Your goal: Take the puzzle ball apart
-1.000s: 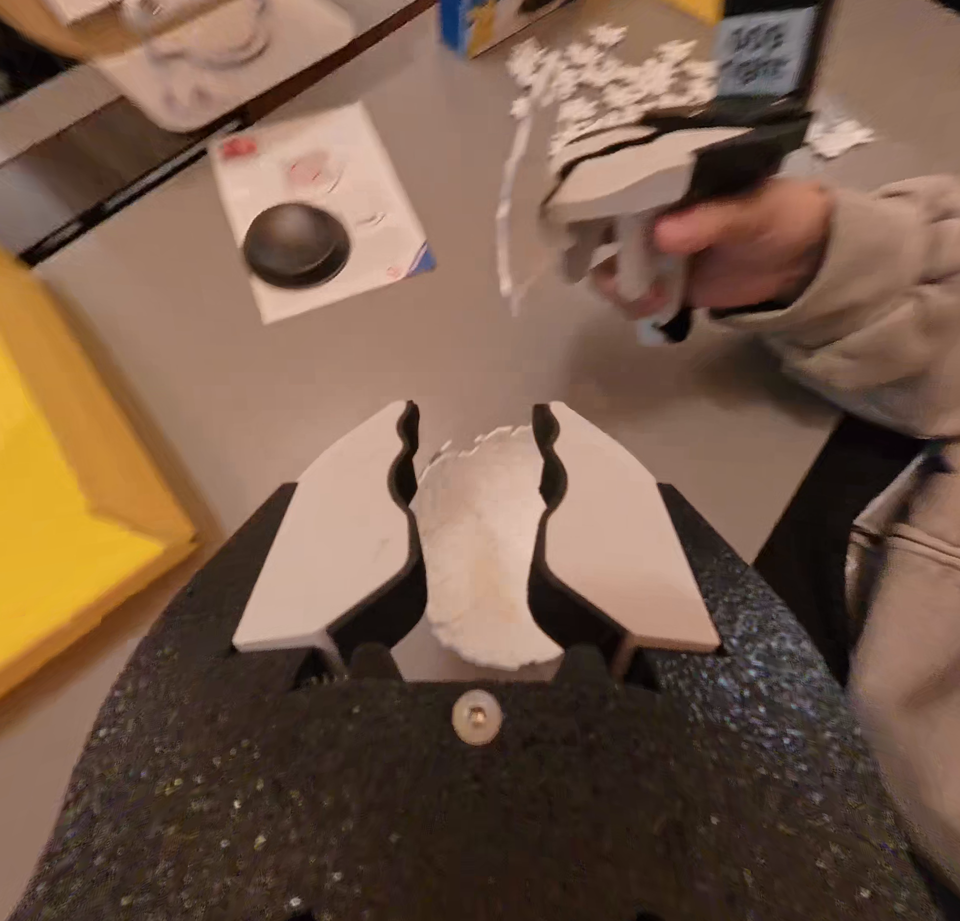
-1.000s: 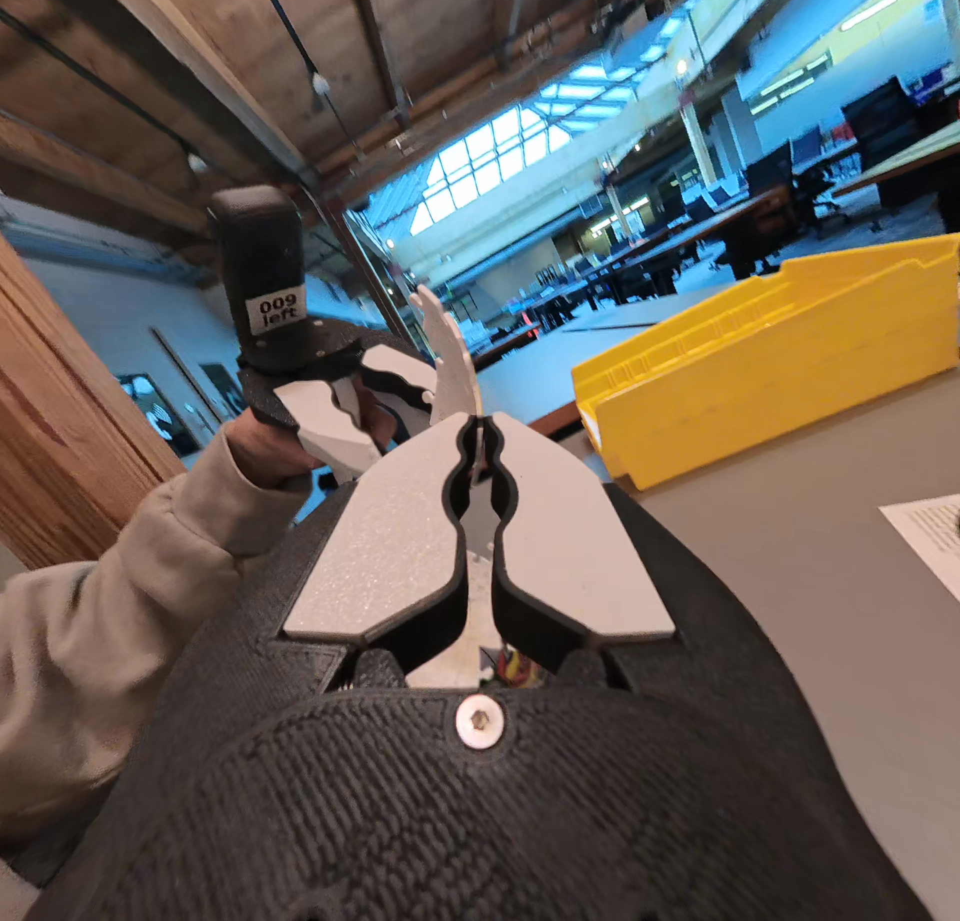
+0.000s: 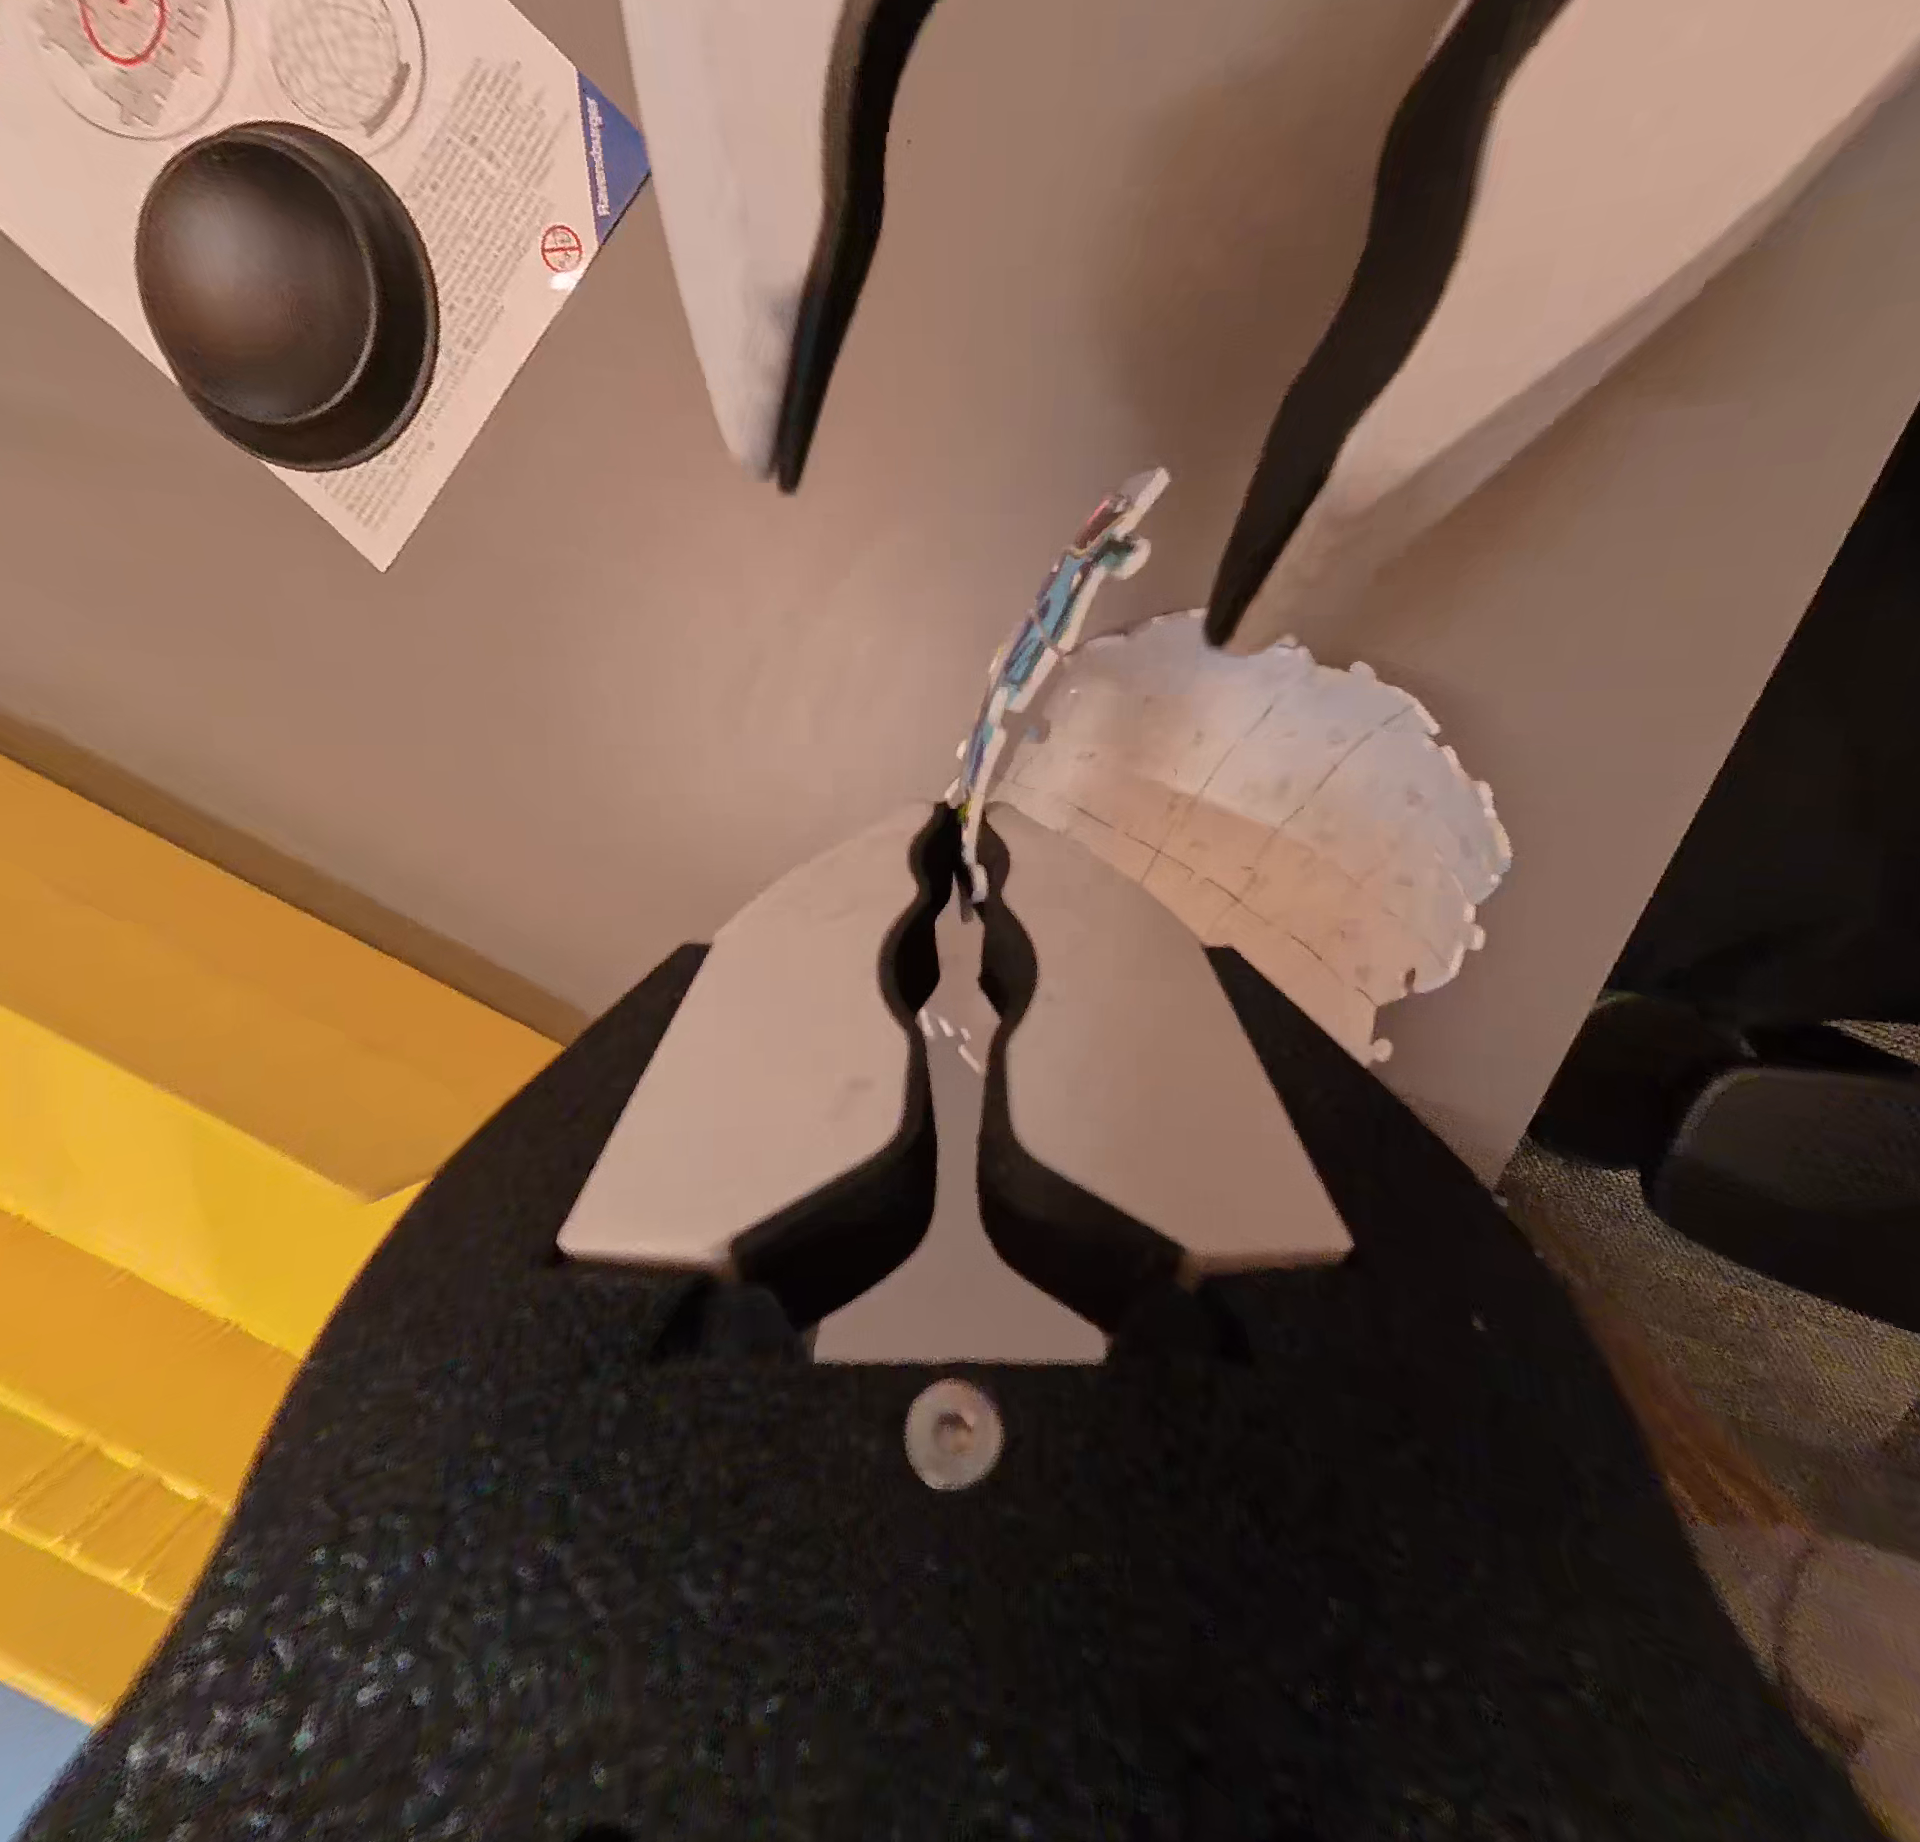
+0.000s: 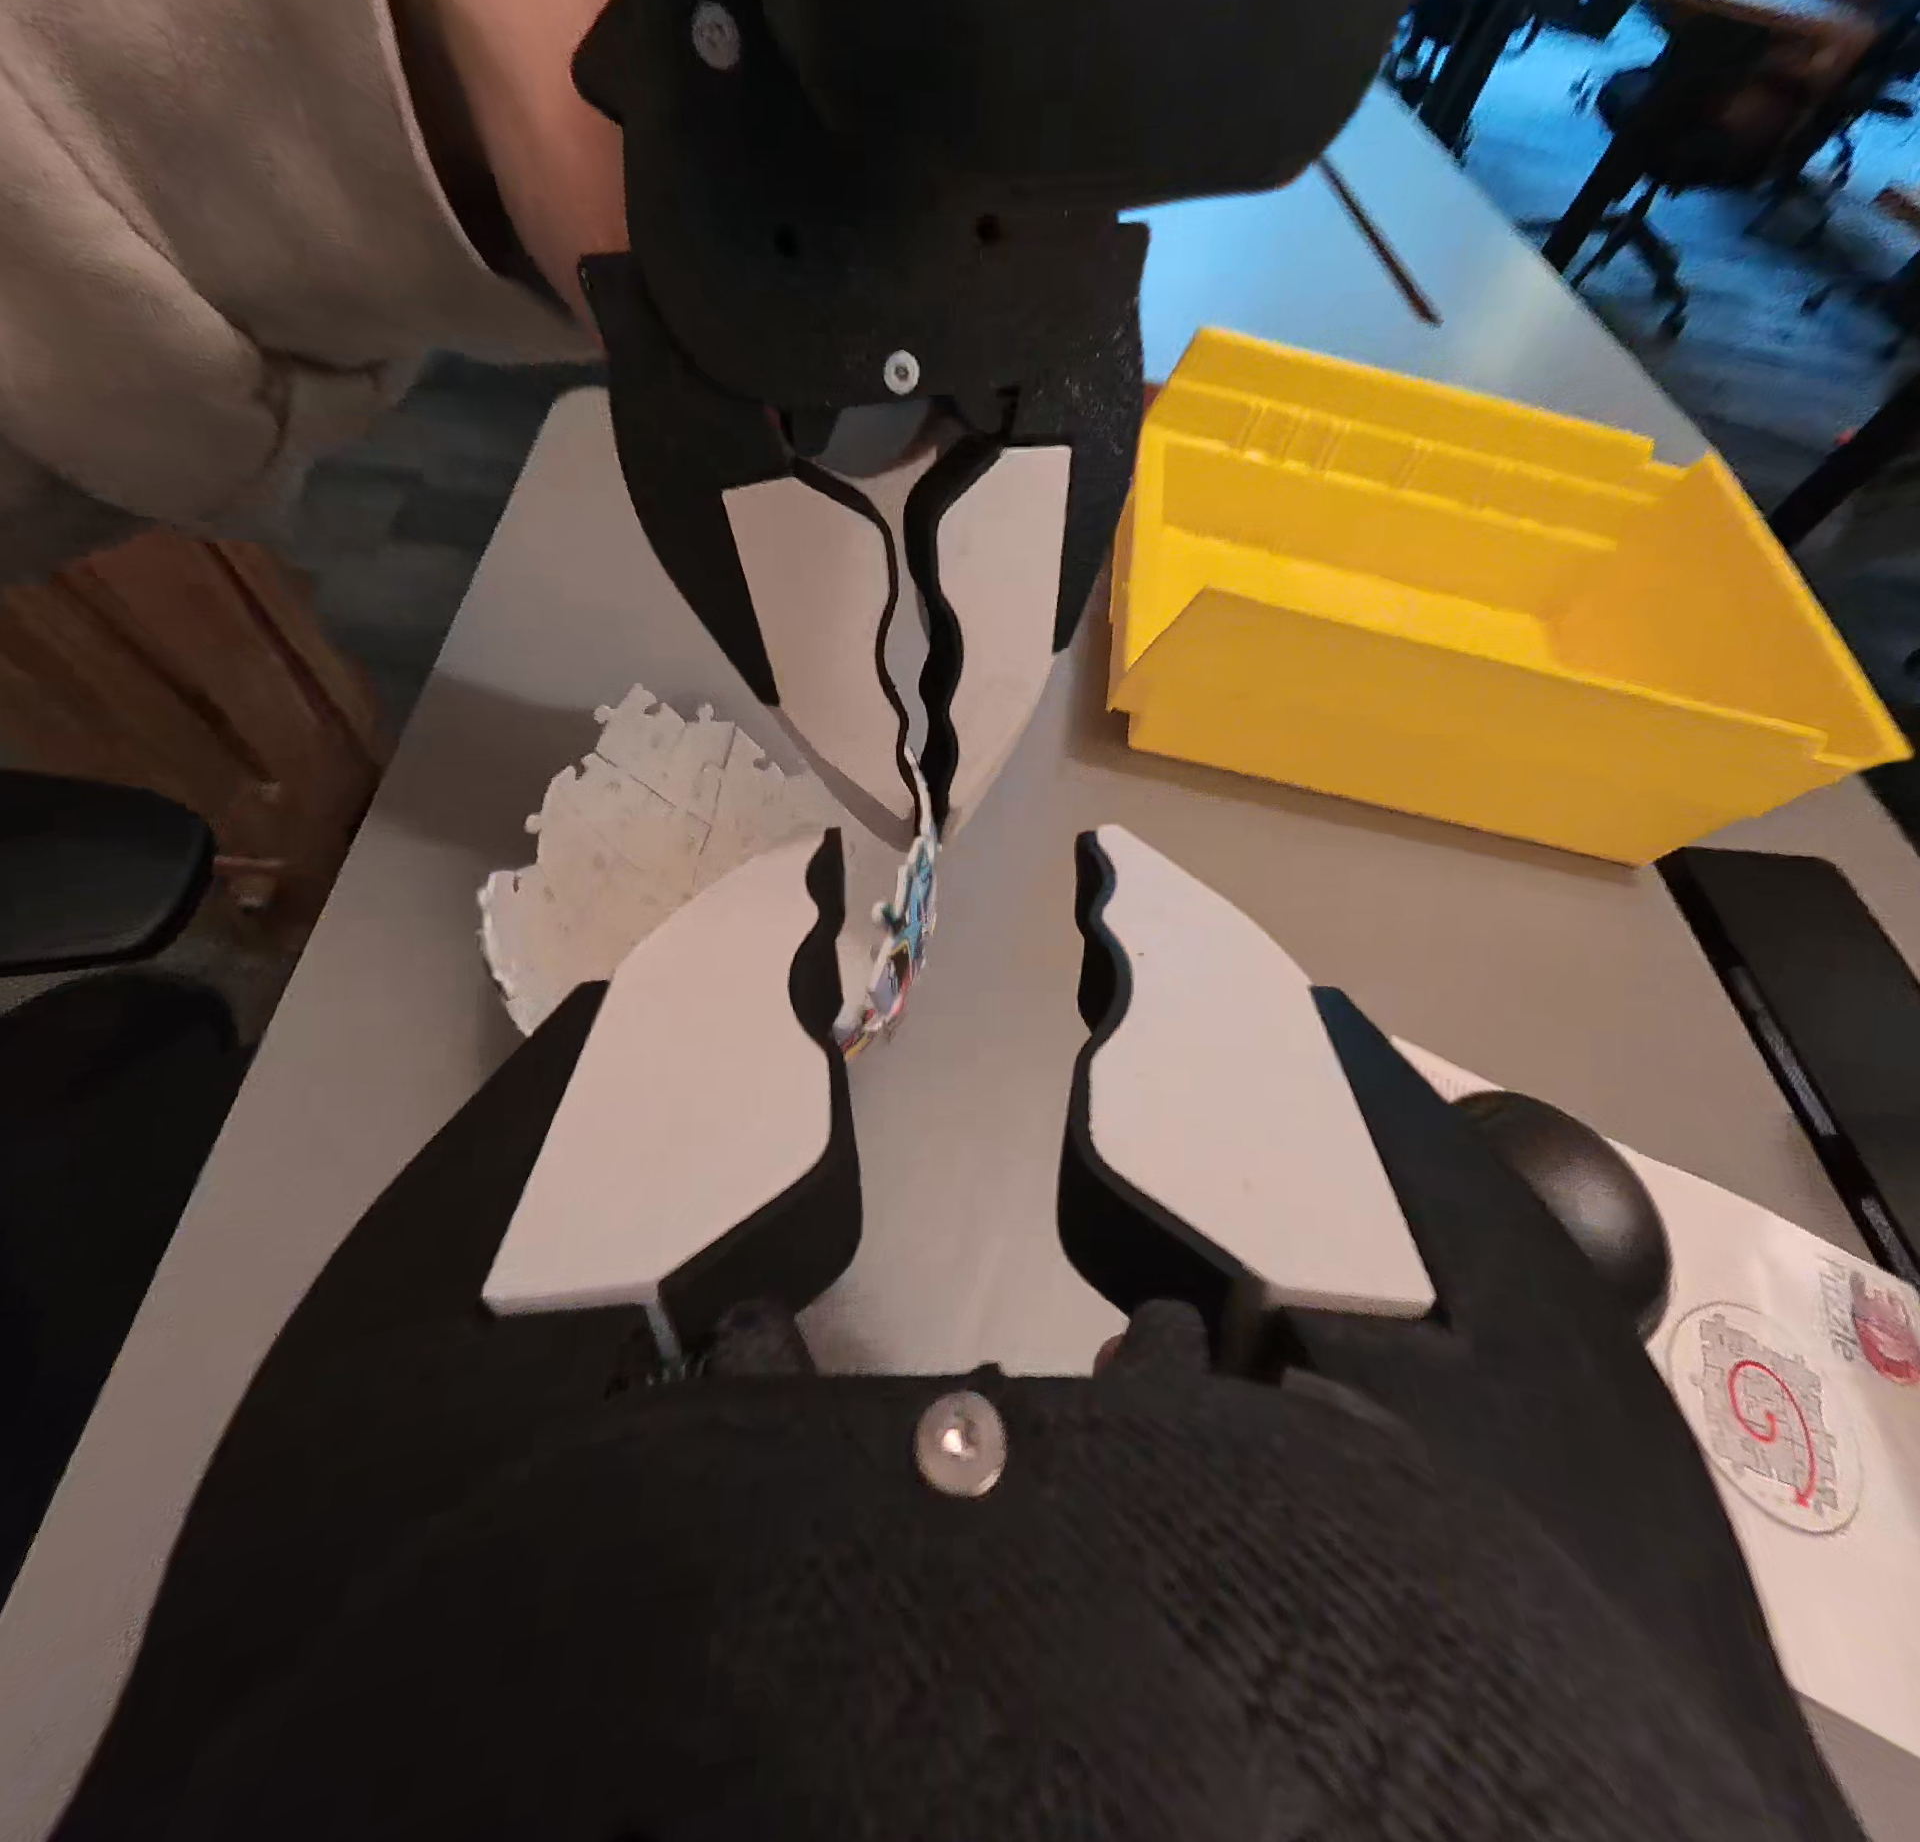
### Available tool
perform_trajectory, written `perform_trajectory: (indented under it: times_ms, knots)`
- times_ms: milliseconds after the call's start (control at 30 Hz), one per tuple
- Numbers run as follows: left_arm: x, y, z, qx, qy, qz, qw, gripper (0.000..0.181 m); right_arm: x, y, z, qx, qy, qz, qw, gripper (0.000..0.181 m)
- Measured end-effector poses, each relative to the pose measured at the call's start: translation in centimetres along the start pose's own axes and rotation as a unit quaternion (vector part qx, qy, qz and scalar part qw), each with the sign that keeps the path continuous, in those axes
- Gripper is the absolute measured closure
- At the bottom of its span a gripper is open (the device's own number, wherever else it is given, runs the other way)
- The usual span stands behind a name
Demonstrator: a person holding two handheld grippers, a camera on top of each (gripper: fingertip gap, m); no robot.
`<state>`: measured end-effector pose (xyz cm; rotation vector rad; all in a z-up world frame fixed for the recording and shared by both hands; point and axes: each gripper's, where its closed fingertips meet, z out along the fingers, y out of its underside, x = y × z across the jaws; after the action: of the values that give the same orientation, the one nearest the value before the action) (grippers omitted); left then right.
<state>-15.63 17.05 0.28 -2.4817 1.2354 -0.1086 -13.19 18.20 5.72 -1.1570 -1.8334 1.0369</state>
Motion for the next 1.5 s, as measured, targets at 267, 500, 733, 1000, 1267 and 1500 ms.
perform_trajectory:
  times_ms: [267, 500, 733, 1000, 1267, 1500]
  knots:
    - [-0.2, 0.4, 0.3, 0.009, 0.017, -0.007, 1.000, 0.180, -0.8, 1.5, 2.4, -0.124, -0.035, -0.045, 0.991, 0.159]
    - [-0.3, 0.4, 0.3, 0.024, 0.018, -0.005, 1.000, 0.180, -0.3, 2.5, 4.0, -0.169, 0.008, -0.087, 0.982, 0.178]
    - [-0.5, 0.9, 0.2, 0.050, 0.006, -0.017, 0.999, 0.176, -0.2, 2.5, 4.6, -0.146, 0.071, -0.107, 0.981, 0.178]
    - [-0.3, 2.4, -0.6, 0.103, 0.021, -0.043, 0.994, 0.150, -0.8, 2.5, 4.8, -0.130, 0.102, -0.039, 0.985, 0.178]
    - [-0.4, 3.3, 1.1, 0.109, 0.043, -0.052, 0.992, 0.118, -1.0, 3.2, 5.6, -0.147, 0.130, -0.044, 0.979, 0.178]
    - [0.4, 3.5, 1.3, 0.127, 0.120, -0.088, 0.981, 0.135, -1.0, 3.5, 6.3, -0.159, 0.131, -0.074, 0.976, 0.178]
